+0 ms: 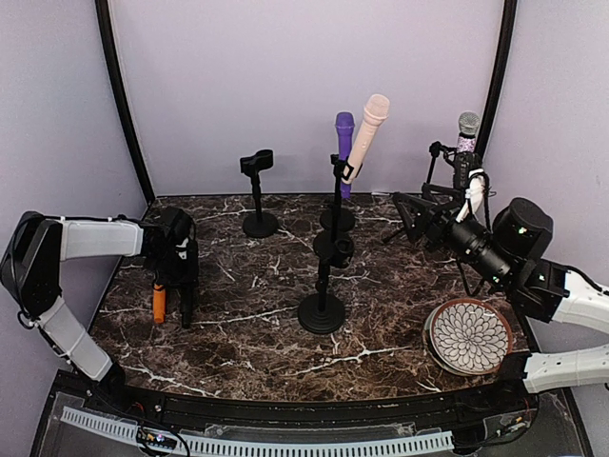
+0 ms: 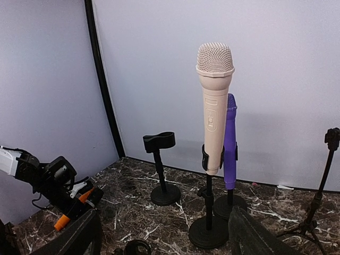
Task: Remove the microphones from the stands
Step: Place the microphone at the center of the board.
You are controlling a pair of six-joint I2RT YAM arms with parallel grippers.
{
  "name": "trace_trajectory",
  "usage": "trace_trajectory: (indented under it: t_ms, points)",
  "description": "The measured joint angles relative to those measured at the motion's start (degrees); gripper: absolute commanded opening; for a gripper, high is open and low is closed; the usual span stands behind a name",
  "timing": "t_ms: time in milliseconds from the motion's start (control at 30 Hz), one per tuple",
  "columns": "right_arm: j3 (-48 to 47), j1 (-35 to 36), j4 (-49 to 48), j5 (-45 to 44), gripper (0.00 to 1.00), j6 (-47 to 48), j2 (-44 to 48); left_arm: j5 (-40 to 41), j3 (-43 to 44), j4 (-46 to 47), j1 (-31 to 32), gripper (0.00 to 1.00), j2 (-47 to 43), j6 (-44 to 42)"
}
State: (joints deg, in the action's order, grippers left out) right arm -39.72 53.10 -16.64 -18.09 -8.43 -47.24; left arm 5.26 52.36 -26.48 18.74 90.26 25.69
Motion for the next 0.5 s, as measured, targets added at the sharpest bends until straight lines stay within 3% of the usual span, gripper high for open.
trace_trajectory:
  t_ms: [200,500]
  points:
    - [0.5,0.0,0.2,-1.4,0.83,-0.3,0.1,1.9,2.8,0.3,-0.3,0.23,3.2,-1.7]
    - [0.8,0.0,0.4,-2.7,0.83,-0.6,0.3,2.4,3.0,0.3,-0.3,0.43,4.3,-2.6]
